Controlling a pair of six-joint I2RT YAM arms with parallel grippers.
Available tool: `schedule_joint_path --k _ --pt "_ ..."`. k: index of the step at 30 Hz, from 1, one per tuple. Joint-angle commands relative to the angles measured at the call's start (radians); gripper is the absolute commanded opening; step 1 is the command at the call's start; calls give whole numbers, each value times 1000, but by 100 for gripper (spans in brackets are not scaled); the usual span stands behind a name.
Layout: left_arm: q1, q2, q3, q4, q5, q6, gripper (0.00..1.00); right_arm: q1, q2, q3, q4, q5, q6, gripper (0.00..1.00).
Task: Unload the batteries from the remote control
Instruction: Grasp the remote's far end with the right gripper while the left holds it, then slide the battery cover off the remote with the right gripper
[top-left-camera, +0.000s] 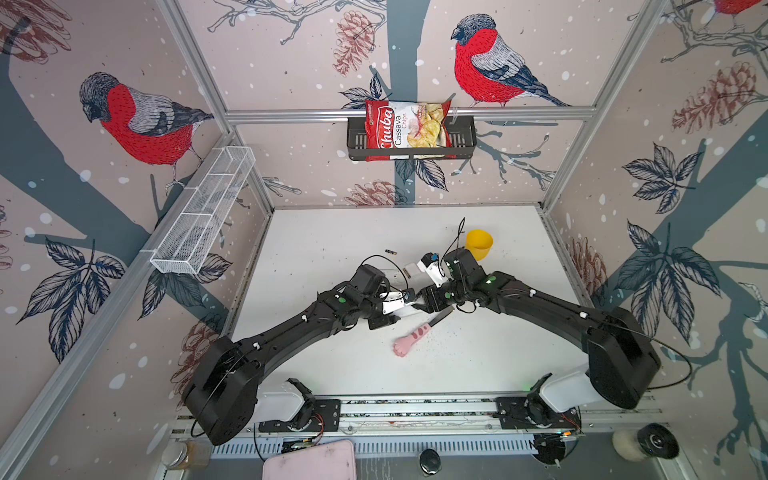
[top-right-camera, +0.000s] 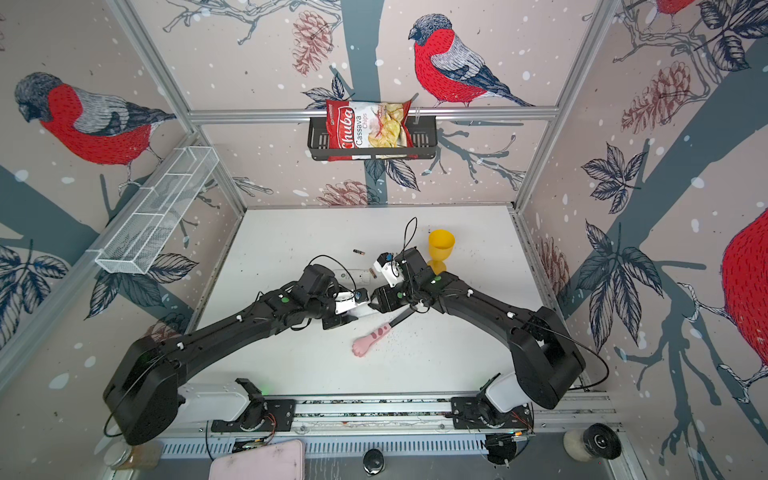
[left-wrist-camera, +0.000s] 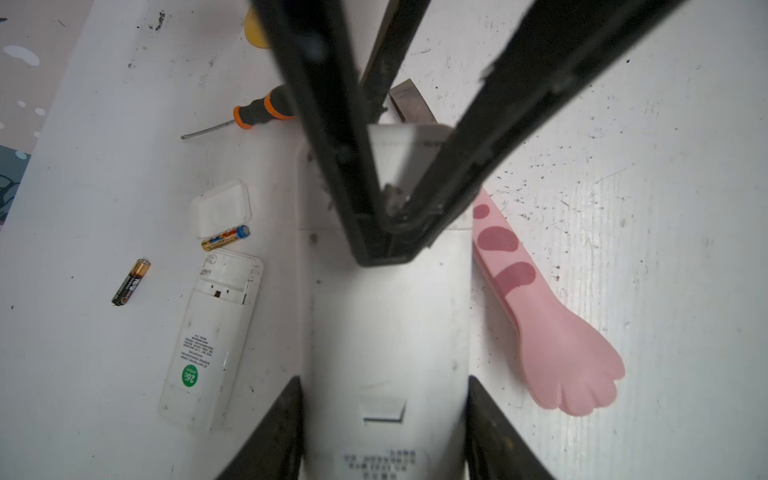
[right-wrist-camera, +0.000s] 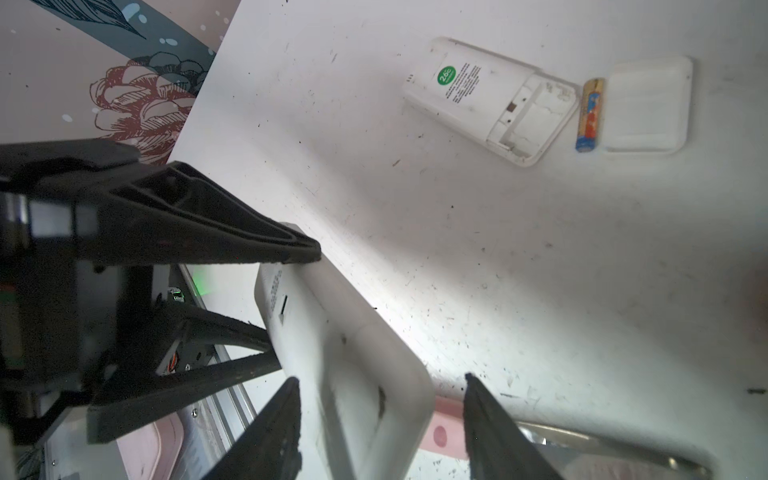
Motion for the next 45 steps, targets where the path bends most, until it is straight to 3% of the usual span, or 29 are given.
schedule_joint_path --k 1,12,30,39,45 --pt "-3 -5 -4 47 21 -18 33 14 11 5 -2 0 -5 61" --pt "-3 -33 -37 91 4 -52 33 31 46 15 -25 69 -17 48" --pt "-3 -32 -38 103 -14 -66 33 8 44 8 -31 79 -30 28" --pt "-4 -31 -38 106 -16 -70 33 -10 28 13 -47 110 -39 30" --pt "-3 -21 -39 108 -20 -75 33 -22 13 16 -55 109 -46 26"
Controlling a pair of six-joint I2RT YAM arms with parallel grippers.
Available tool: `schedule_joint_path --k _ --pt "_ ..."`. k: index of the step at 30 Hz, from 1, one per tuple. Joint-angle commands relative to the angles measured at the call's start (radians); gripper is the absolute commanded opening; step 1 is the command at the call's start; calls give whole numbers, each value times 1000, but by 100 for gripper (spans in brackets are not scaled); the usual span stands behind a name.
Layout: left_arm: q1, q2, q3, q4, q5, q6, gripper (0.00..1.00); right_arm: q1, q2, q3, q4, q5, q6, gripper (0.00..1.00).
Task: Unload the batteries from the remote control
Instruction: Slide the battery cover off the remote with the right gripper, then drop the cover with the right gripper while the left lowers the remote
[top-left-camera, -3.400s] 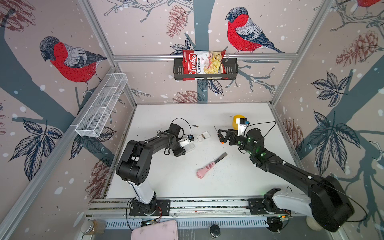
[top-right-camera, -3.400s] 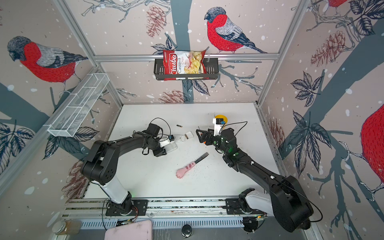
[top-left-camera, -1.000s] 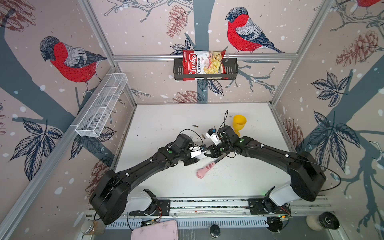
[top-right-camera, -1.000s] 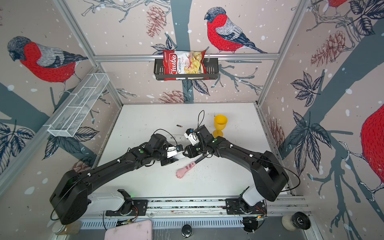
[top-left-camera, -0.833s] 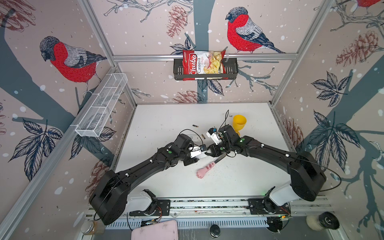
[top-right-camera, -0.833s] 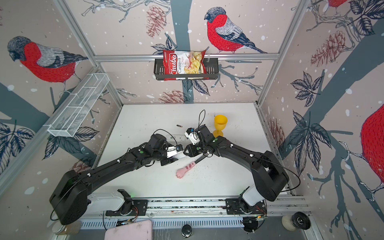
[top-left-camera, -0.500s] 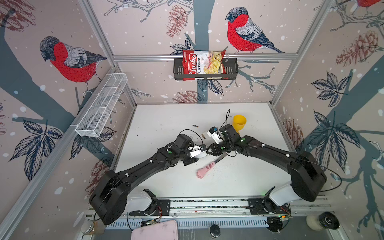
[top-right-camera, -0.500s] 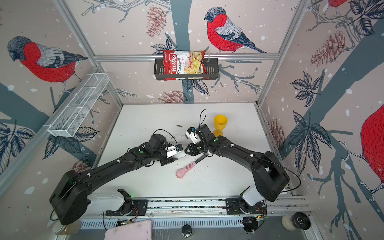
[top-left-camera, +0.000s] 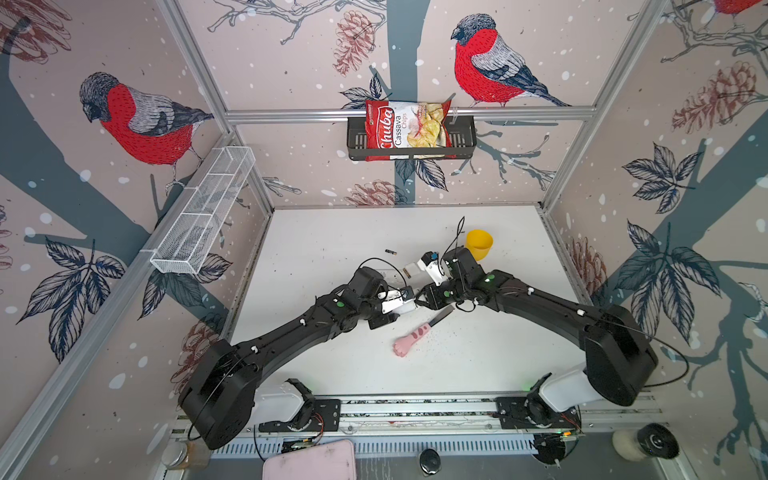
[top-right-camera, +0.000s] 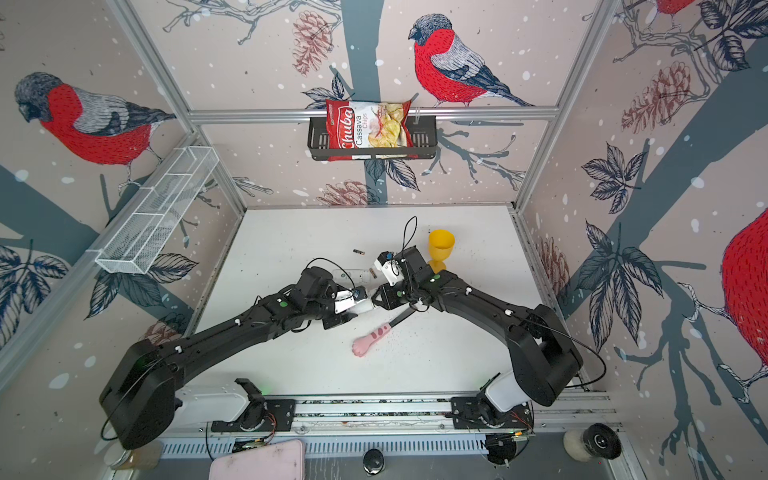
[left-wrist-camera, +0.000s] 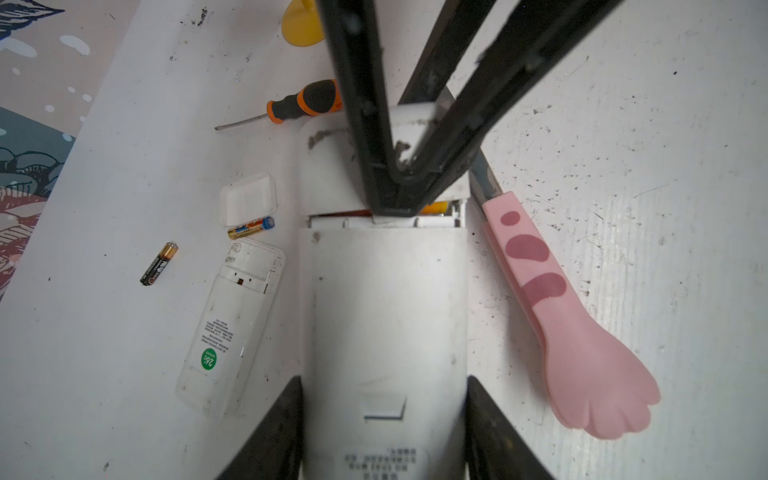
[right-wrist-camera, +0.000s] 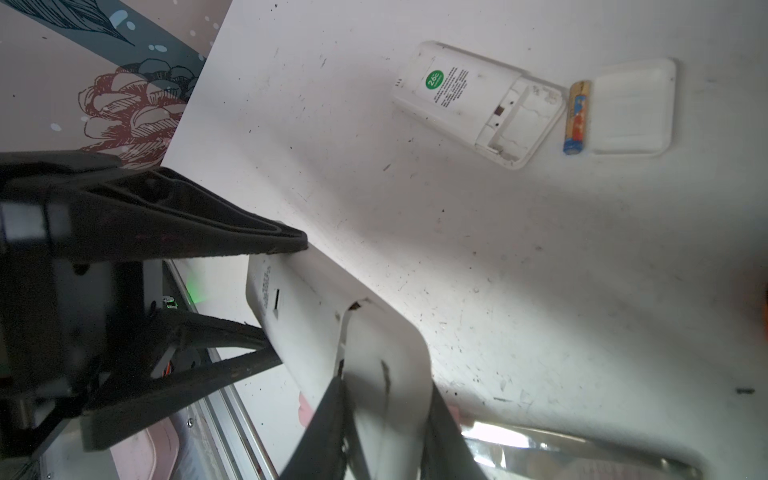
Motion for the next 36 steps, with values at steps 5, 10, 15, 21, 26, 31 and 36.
schedule_joint_path --k 5,10,15,21,26,31,36 --pt "0 8 5 28 31 -17 33 -7 -2 10 -54 92 -49 21" --pt "-1 16 6 29 28 -16 33 -9 -6 15 -54 98 -48 30" --pt "-1 16 6 30 20 -17 33 -10 -7 20 -59 104 -54 30" --pt "-1 25 3 33 17 -18 33 -18 -16 21 -56 123 -49 24" --pt "0 41 2 37 6 -18 33 -35 -27 12 -37 167 -33 24" --pt "0 61 1 39 -6 -21 33 -63 -38 -3 10 195 -10 28" --pt "5 83 -1 40 -24 -21 33 -95 -32 -18 54 197 6 29"
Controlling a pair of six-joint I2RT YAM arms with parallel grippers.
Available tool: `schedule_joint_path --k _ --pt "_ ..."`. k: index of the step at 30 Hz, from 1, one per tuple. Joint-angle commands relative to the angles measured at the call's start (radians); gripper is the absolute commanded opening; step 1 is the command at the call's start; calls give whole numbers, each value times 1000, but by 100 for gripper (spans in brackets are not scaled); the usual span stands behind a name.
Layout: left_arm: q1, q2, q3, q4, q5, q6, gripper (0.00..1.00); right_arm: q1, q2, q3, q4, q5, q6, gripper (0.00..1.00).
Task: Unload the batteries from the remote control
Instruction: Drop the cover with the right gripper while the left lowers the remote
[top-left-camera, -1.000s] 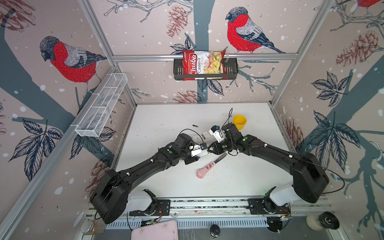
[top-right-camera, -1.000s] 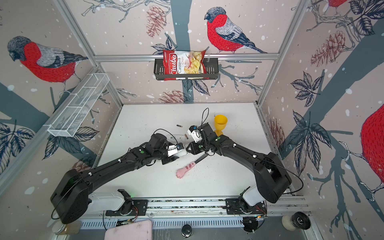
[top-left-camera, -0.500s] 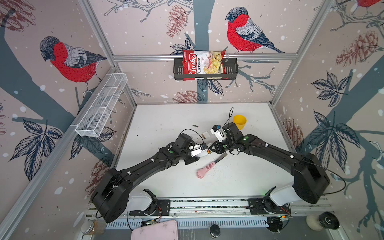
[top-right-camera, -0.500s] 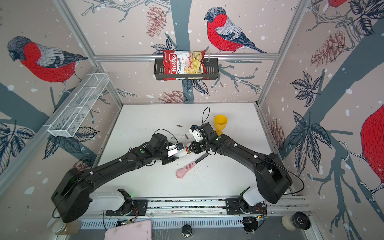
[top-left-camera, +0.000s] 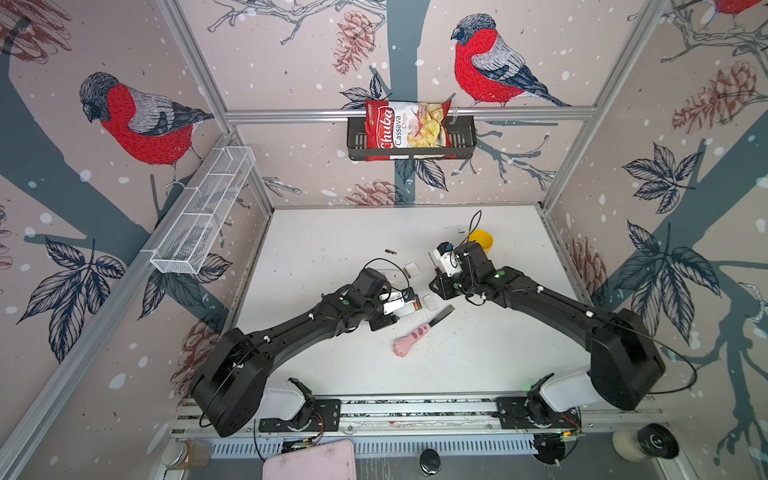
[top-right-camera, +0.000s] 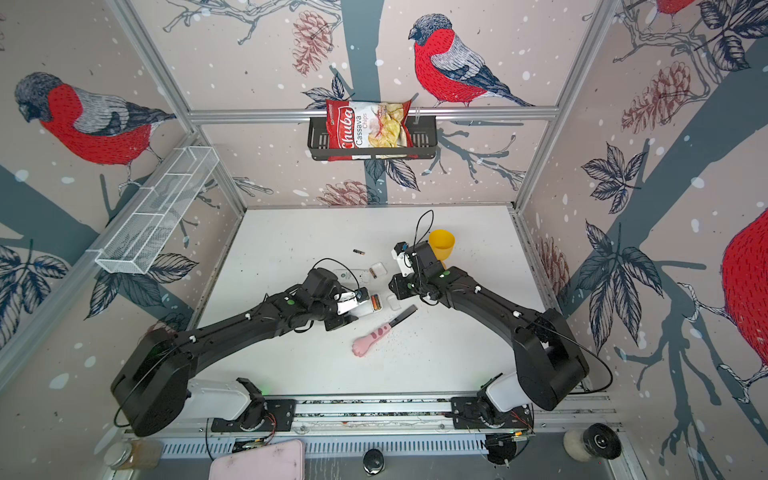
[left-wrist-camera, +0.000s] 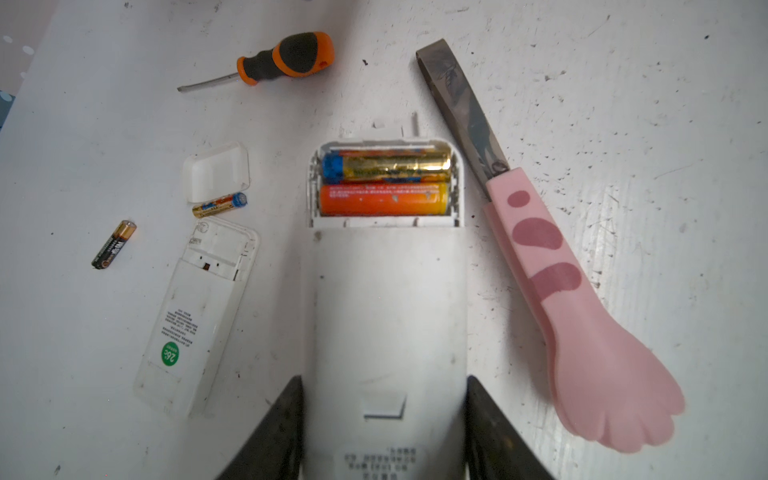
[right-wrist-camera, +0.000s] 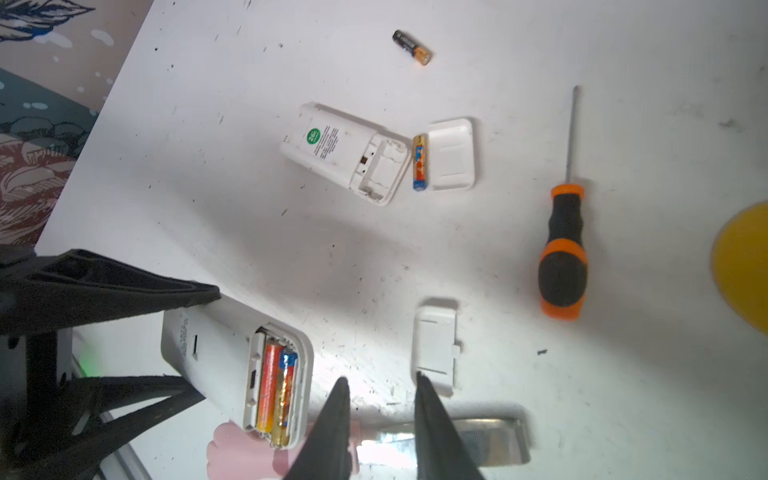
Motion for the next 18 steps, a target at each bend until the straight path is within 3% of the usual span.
schedule_joint_path --k 1,18 --pt "5 11 -3 39 -15 -1 33 -16 -3 -17 60 15 24 29" --pt "23 159 34 2 -83 7 33 -59 -17 -111 171 -29 38 32"
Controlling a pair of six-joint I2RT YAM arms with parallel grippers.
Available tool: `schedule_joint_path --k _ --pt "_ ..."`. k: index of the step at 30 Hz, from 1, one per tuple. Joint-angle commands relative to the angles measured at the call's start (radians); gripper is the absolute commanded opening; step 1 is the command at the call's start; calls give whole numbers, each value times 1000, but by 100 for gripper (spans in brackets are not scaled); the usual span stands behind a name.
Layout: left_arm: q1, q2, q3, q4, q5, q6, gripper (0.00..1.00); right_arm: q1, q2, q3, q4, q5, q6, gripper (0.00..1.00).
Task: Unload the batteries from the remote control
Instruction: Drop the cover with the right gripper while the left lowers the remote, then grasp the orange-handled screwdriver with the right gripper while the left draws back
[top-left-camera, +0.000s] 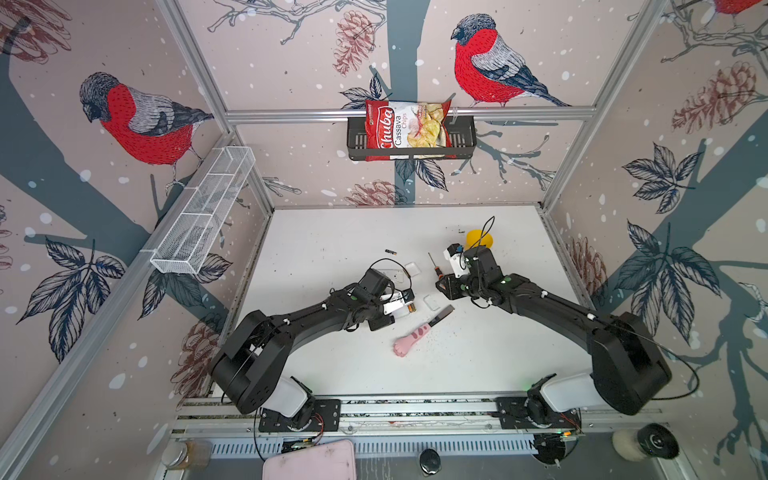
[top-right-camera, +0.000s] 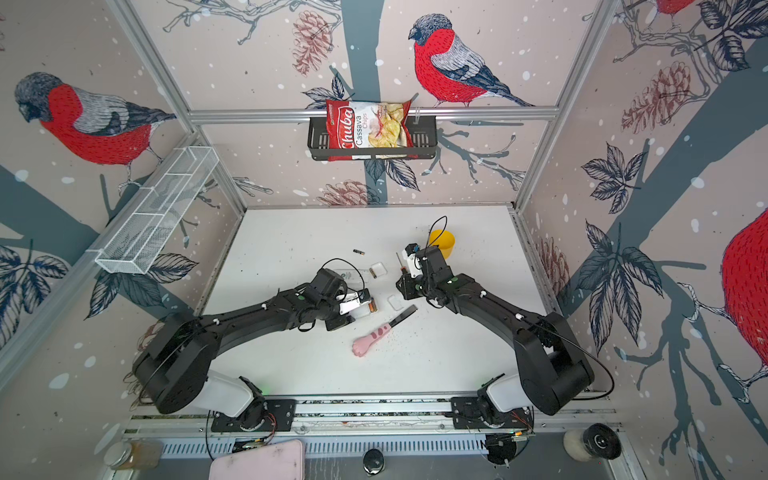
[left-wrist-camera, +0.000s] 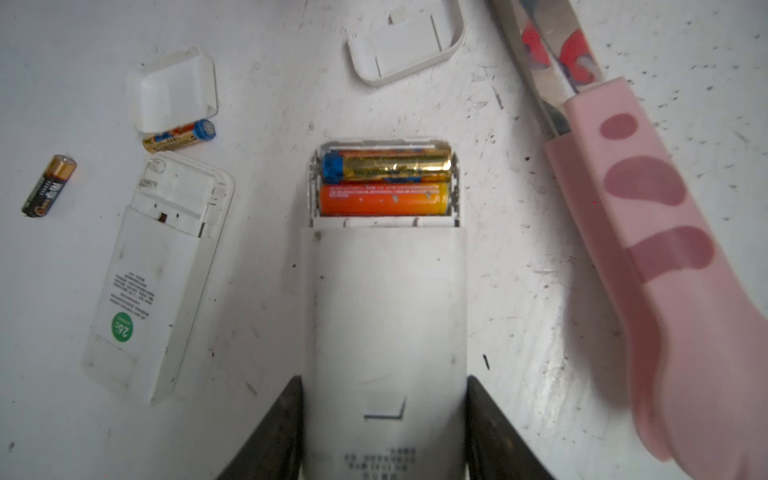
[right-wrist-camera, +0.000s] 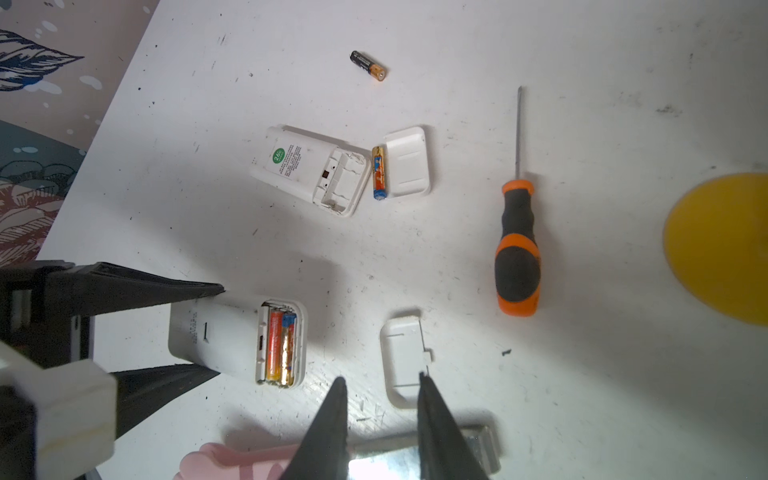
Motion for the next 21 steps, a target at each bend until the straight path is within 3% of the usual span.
schedule_joint_path --k 1,15,21 --pt "4 30 14 4 -21 6 34 0 13 -2 43 -7 13 32" --pt "38 130 55 -19 -30 -13 37 15 149 78 13 240 4 41" --pt "38 132 49 -16 -47 -10 49 21 240 135 -3 310 -7 45"
